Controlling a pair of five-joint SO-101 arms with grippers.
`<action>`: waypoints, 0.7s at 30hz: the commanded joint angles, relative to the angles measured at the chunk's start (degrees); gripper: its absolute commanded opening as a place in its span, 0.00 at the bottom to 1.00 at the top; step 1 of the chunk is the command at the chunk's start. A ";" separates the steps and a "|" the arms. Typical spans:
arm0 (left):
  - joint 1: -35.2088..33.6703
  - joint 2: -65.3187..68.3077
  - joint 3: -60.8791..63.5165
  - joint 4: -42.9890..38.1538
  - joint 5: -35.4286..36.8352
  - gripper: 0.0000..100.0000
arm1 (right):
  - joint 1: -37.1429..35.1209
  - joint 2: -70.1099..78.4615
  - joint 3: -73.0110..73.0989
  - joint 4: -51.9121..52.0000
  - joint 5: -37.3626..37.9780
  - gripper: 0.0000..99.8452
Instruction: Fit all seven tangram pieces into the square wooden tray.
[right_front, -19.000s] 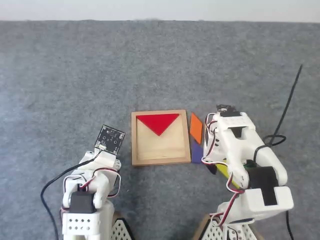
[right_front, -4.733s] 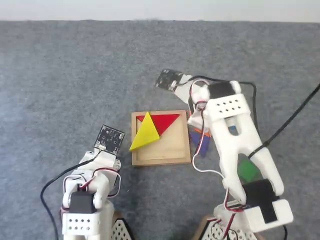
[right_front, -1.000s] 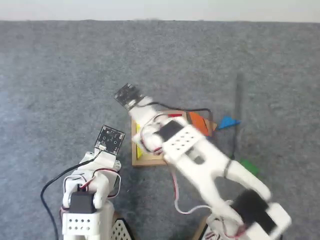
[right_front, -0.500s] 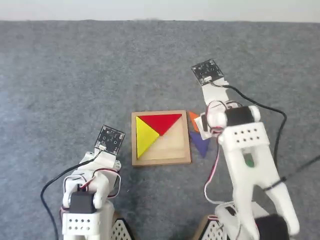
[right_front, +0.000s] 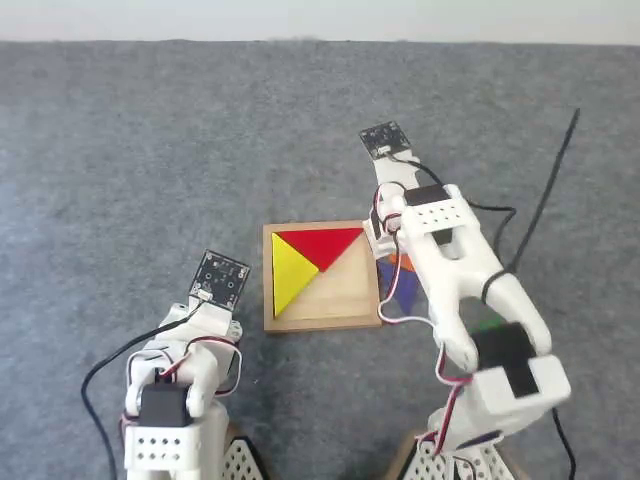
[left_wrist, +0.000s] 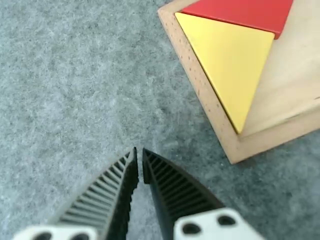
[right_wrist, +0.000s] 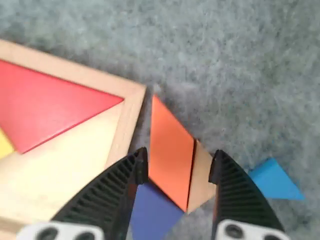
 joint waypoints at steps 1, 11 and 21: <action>-0.26 -1.32 -0.40 0.18 -0.62 0.02 | -0.31 0.13 -3.25 -2.24 -0.79 0.22; -0.26 -1.32 -0.40 0.18 -0.62 0.02 | -0.48 4.53 -3.43 -2.42 -0.35 0.22; -0.26 -1.32 -0.40 0.18 -0.62 0.02 | -0.04 13.05 -11.25 4.62 -0.26 0.13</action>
